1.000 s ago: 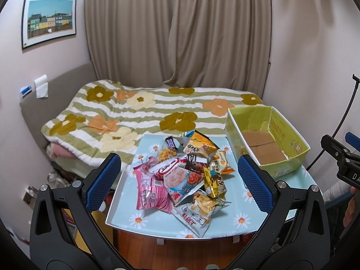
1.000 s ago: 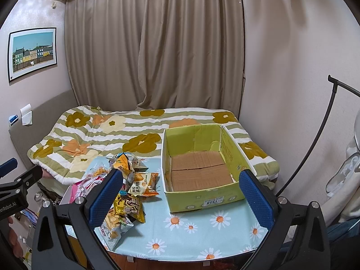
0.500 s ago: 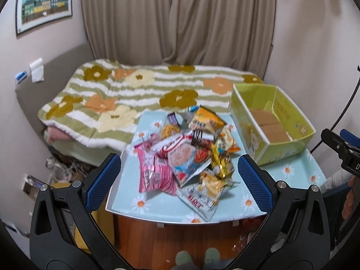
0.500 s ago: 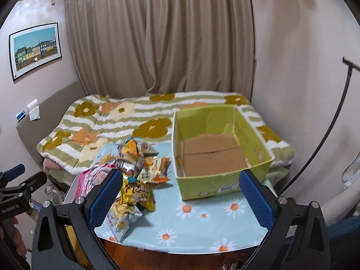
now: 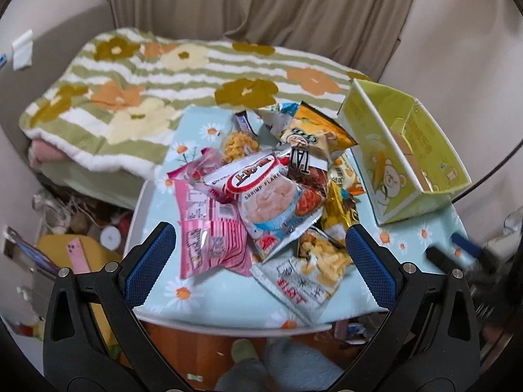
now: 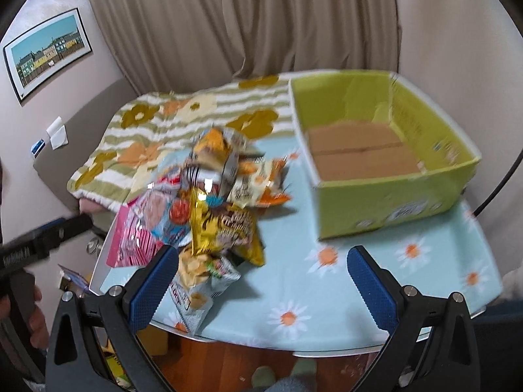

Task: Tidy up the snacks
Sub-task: 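Grasp the Oishi shrimp flakes bag with the left gripper while the right grasps the gold chocolate bag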

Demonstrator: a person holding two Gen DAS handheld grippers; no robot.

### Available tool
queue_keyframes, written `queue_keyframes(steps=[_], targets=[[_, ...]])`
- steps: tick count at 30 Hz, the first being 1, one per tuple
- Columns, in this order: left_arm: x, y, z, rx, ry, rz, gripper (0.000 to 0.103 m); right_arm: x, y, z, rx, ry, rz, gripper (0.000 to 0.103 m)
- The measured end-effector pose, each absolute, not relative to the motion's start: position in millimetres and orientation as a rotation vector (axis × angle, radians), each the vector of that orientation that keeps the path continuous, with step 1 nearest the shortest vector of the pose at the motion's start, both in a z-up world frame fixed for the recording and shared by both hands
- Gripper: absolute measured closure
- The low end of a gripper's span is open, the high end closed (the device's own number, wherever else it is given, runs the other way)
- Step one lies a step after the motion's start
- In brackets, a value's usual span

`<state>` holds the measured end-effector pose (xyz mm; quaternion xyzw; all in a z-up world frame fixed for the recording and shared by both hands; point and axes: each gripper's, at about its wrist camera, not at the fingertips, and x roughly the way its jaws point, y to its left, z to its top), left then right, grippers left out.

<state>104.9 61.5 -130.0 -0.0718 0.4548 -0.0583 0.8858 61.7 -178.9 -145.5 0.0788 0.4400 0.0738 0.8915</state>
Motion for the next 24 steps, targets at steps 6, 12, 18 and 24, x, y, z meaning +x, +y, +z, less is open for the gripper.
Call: queue_keyframes(steps=[6,12,18,24], targets=[[150,58,-160,-0.230,1.046,-0.114,0.000,93,-158,-186,0.174,1.017,0.230,0.001],[188,48,-185,-0.304,1.132,-0.096,0.000,127,-143,-215,0.188,1.098,0.300,0.001],[213,47,-204,-0.325,1.197,-0.054,0.011,149,-135,-228,0.172,1.127,0.339,0.001],[222,50,-224,-0.397,1.242,-0.062,0.023,159,-136,-240,0.191,1.147,0.343,0.006]])
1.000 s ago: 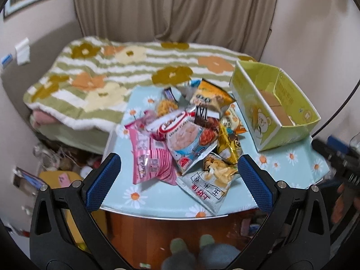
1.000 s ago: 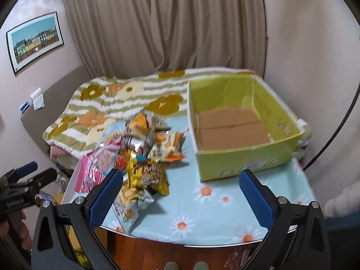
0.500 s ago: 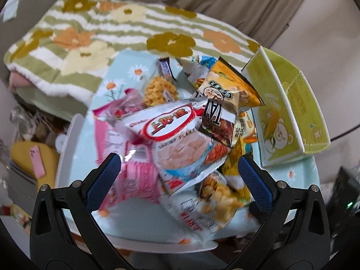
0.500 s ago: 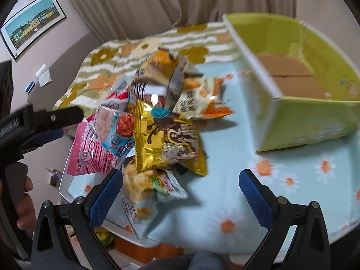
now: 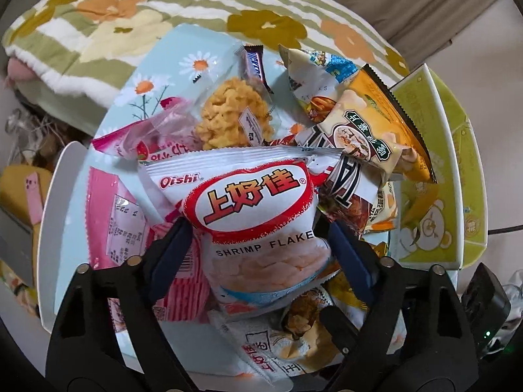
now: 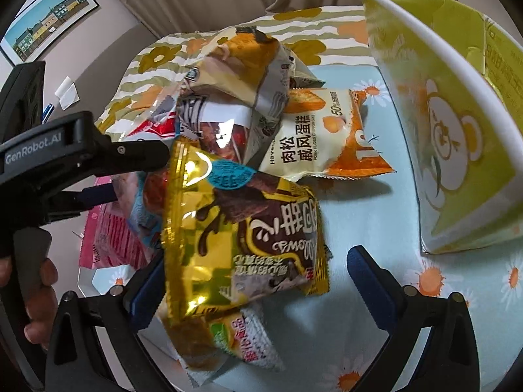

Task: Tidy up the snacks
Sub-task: 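Grasp the Oishi shrimp flakes bag with the left gripper while the right grasps the gold chocolate bag, then carry both bags over the cardboard box and release them inside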

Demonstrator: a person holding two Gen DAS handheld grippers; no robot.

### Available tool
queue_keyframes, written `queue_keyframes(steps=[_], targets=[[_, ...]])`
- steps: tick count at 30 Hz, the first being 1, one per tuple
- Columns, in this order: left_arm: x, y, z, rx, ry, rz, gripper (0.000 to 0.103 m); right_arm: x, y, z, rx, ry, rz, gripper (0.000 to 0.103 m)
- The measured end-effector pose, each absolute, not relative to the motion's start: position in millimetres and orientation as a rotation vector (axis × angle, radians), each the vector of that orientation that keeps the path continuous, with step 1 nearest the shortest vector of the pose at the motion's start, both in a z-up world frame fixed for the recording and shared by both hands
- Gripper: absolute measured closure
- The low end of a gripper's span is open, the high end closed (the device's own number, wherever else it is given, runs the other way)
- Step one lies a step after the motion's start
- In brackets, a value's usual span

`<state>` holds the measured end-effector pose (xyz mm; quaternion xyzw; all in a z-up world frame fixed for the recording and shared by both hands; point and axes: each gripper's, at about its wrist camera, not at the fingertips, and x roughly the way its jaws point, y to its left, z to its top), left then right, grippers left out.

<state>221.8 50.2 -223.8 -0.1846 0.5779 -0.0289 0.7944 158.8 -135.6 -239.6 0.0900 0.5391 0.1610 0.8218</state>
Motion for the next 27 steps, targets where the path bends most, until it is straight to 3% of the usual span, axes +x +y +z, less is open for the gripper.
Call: queue_keyframes(steps=[4,10,27], targets=[[225,51,-230,-0.413,1.257,-0.071,0.035,165,-132,-244,0.194,1.164,0.348,0.019],[223,61,-229,-0.442,1.249,-0.086,0.043,170,-132,-244,0.206,1.158,0.353,0.038],[196,65,-181,-0.418,1.146,-0.165,0.045,141,-142,-197,0.212,1.041,0.332,0.044]])
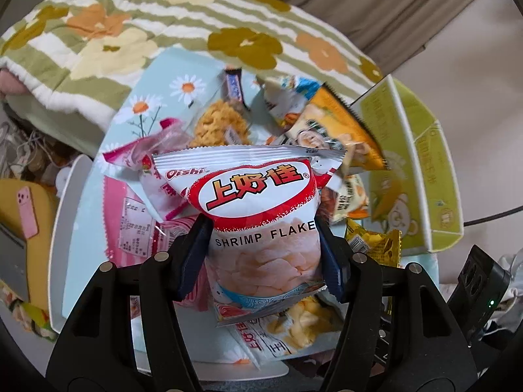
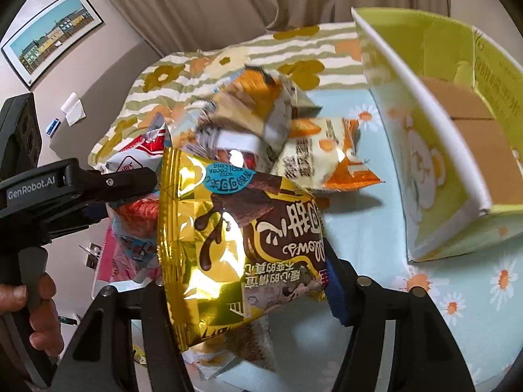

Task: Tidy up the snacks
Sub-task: 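Carry both bags over the cardboard box and release them inside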

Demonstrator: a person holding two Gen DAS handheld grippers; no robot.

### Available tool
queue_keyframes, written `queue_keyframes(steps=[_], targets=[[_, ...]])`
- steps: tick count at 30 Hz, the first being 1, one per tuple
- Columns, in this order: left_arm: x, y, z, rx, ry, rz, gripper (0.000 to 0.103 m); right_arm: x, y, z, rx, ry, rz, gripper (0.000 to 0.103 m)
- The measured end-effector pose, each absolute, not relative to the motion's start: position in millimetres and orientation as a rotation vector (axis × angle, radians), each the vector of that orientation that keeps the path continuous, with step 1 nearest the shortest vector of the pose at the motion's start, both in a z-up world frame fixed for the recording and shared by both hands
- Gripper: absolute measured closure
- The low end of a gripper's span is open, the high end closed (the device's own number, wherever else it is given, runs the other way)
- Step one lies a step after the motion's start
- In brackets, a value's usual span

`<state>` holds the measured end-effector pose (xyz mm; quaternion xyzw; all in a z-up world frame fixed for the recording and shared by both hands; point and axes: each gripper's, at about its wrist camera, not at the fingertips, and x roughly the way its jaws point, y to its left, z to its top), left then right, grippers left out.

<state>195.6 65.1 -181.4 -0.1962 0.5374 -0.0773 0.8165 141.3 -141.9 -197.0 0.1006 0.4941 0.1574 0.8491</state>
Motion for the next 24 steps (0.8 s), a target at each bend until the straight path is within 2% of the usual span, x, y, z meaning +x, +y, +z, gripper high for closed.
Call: queue_keyframes(steps=[14,24], targets=[[165,65,-87,-0.362,0.952,-0.266,0.045,112,-162,-100,0.211,0.889,0.299,0.044],[188,-22,-41,-0.297,0.878,-0.366,0.045,130,-256,-56,0.201,0.826,0.194,0.044]])
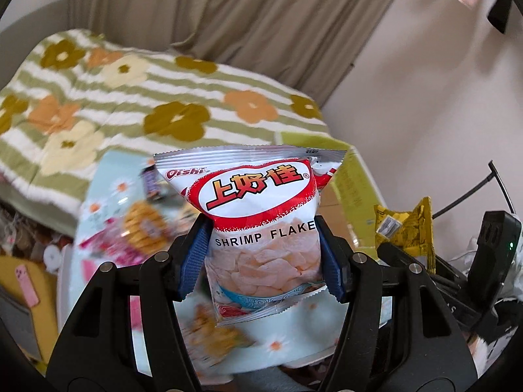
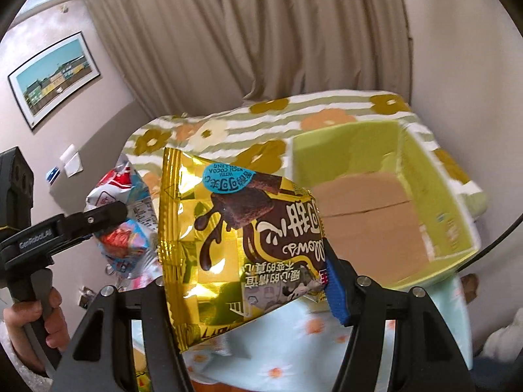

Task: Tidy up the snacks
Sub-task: 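Carry both bags over the cardboard box and release them inside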

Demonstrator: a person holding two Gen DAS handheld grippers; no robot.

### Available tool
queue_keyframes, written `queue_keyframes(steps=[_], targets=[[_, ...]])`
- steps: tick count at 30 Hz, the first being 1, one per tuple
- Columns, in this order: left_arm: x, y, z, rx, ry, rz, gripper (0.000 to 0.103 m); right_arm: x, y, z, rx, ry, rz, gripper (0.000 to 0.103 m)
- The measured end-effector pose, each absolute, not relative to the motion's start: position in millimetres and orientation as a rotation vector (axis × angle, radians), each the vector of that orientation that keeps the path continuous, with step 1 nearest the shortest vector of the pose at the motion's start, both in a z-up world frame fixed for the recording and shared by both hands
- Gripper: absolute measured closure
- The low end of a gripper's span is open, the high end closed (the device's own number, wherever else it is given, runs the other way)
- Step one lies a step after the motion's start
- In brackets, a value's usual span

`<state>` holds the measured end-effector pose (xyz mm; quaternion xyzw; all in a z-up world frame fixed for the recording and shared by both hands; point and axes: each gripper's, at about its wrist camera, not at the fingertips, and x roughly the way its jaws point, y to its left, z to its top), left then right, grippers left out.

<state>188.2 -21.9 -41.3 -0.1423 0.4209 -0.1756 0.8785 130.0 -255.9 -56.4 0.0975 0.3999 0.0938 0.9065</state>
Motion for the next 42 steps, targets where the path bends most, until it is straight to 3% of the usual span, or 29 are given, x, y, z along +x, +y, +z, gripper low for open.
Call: queue_keyframes(steps=[13,23,24,26,27,28,39,41,42], targets=[[260,-201,-67,-0.299,0.940,-0.401,0.045,192,-378,-58,0.227,0.894,0.193,0.044],[281,-258,-130,-0.191,1.097,-0.379,0.044,217,-408,-80,0.255,0.946,0.230,0.044],[282,-261,-135,-0.174,1.111,-0.382,0.040,218,-408,-82,0.258,0.950,0.229,0.044],[282,-266,-142,-0.131,1.132,-0.380,0.024,220,-410,-85,0.268,0.958,0.227,0.044],[281,-268,-144,-0.094,1.136,-0.367,0.010,221,-410,-85,0.274,0.962,0.226,0.044],[278,-270,-144,-0.065,1.133,-0.361,0.006,221,-410,-85,0.276,0.967,0.229,0.044],[254,-244,-138,0.019,1.114,-0.347,0.005,230,-389,-91,0.174,1.012,0.246,0.043],[253,-237,-137,0.002,1.117,-0.343,0.005,233,-384,-94,0.144,1.018,0.229,0.041],[253,-233,-136,-0.011,1.118,-0.342,0.005,233,-383,-95,0.137,1.010,0.222,0.034]])
